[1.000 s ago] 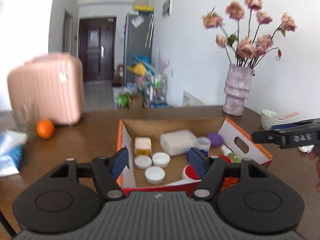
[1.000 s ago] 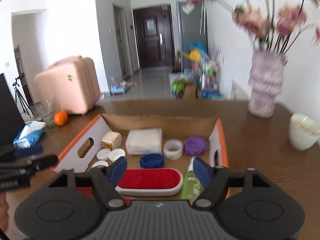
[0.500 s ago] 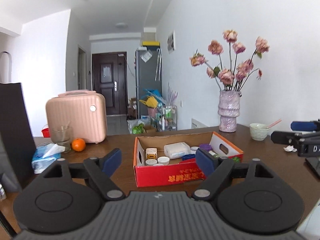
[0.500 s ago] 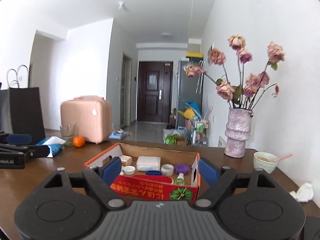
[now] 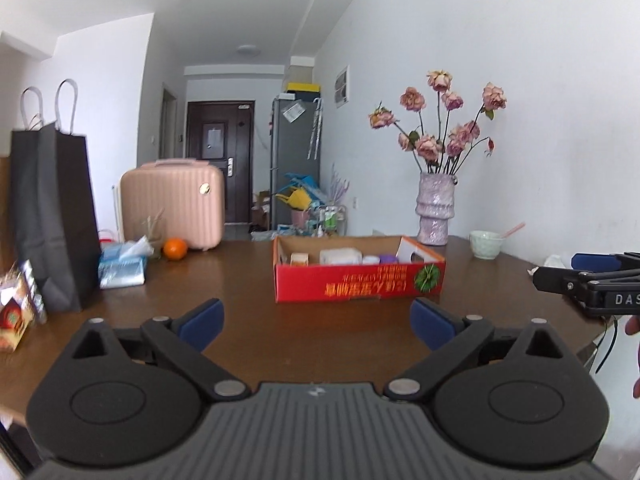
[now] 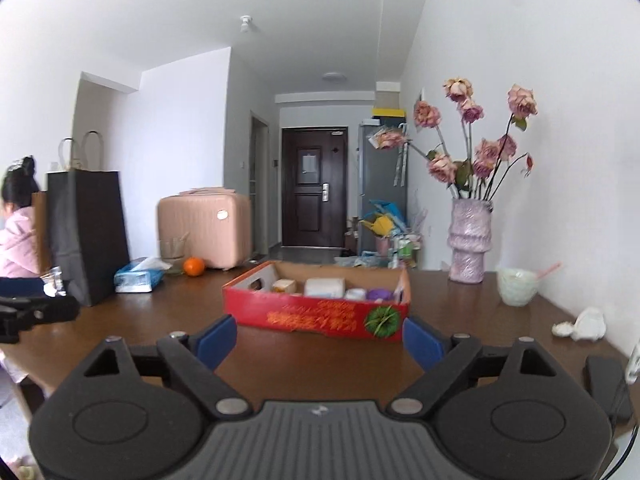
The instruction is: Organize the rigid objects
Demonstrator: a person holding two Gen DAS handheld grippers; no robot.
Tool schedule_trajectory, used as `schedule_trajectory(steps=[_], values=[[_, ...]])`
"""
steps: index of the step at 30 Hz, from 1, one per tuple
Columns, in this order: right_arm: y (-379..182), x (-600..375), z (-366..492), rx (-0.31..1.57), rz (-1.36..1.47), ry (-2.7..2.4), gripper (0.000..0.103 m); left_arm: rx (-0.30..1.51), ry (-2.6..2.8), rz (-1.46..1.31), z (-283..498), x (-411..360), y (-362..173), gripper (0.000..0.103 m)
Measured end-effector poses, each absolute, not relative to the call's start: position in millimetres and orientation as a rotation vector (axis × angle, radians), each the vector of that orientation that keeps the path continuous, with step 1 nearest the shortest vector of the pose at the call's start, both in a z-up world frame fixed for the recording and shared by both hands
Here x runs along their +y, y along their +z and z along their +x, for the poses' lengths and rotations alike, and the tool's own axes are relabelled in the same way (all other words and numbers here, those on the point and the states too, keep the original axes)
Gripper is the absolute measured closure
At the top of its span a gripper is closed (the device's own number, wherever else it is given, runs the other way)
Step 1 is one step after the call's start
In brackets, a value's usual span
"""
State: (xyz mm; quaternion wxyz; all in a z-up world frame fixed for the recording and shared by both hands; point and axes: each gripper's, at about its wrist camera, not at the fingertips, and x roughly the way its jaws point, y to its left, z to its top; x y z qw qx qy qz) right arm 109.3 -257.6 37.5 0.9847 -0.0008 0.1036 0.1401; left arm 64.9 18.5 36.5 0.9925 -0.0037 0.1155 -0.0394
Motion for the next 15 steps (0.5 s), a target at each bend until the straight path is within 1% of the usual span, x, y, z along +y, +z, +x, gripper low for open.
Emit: schedule_trajectory(steps=[4,7,10,15], values=[[18.2,-249.9,82.3,0.221,0.019,0.260,0.013,0.281,-0.075,0.004,41.5,10.6,17.0,0.000],[-4.6,-242.8,58.8,0.262,0.013,0.239,0.013,0.255,-0.053,0.051,22.2,8.2,11.1,0.000],[-18.8,-238.9,42.7,0.285,0.017,0.288,0.013,0.255,-0.017,0.070,20.6,10.0,10.4,0.000],[-25.9,-237.5,51.3,0.329,0.080,0.285,0.013,0.264,-0.003,0.061,31.8,8.8,6.2,0.000]])
